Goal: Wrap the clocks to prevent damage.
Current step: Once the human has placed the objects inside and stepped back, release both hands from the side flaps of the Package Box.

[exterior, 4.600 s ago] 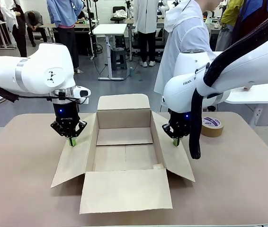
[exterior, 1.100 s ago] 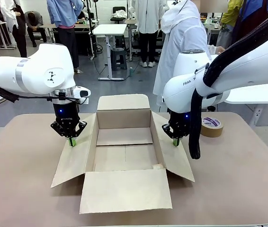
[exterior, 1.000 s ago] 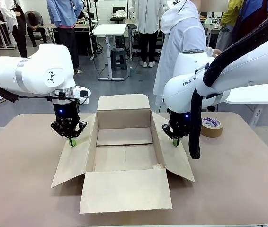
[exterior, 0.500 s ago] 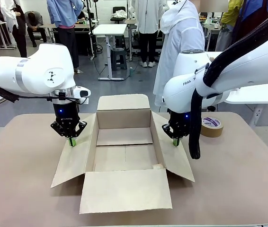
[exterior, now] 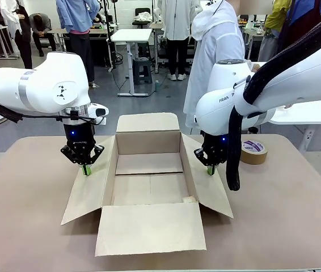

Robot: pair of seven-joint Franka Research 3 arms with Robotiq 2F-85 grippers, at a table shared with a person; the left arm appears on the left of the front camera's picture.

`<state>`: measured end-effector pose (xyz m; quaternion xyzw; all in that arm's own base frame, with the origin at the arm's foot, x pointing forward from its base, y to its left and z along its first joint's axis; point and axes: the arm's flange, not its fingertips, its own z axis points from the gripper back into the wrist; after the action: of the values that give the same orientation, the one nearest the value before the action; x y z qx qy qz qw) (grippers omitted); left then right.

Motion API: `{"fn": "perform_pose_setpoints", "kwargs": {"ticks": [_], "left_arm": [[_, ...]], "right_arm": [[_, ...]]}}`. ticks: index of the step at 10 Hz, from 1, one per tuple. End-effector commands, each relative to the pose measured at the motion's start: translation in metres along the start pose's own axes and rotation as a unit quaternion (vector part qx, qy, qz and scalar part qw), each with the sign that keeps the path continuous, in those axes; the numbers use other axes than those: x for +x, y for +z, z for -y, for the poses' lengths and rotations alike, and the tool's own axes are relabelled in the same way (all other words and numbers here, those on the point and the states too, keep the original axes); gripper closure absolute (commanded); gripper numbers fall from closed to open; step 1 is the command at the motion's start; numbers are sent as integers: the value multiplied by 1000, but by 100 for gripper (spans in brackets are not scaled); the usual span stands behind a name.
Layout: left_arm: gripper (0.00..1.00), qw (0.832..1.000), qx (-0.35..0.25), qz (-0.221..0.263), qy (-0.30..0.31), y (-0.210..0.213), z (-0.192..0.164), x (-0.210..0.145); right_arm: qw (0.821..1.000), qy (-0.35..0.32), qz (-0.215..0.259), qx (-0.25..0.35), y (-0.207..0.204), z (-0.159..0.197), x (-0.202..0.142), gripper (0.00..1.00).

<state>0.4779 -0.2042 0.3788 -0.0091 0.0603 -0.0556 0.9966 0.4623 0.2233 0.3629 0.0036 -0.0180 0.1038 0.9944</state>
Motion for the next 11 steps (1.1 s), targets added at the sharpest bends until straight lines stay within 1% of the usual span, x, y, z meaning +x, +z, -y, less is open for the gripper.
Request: {"fn": "perform_pose_setpoints", "kwargs": {"ticks": [1,11], "left_arm": [[100,1000,5,2,-2,0,-1,-4],[100,1000,5,2,-2,0,-1,-4]], "right_arm": [[1000,-9,-3,-7,-2,-2,0,99],[1000,-9,-3,-7,-2,-2,0,99]]}}
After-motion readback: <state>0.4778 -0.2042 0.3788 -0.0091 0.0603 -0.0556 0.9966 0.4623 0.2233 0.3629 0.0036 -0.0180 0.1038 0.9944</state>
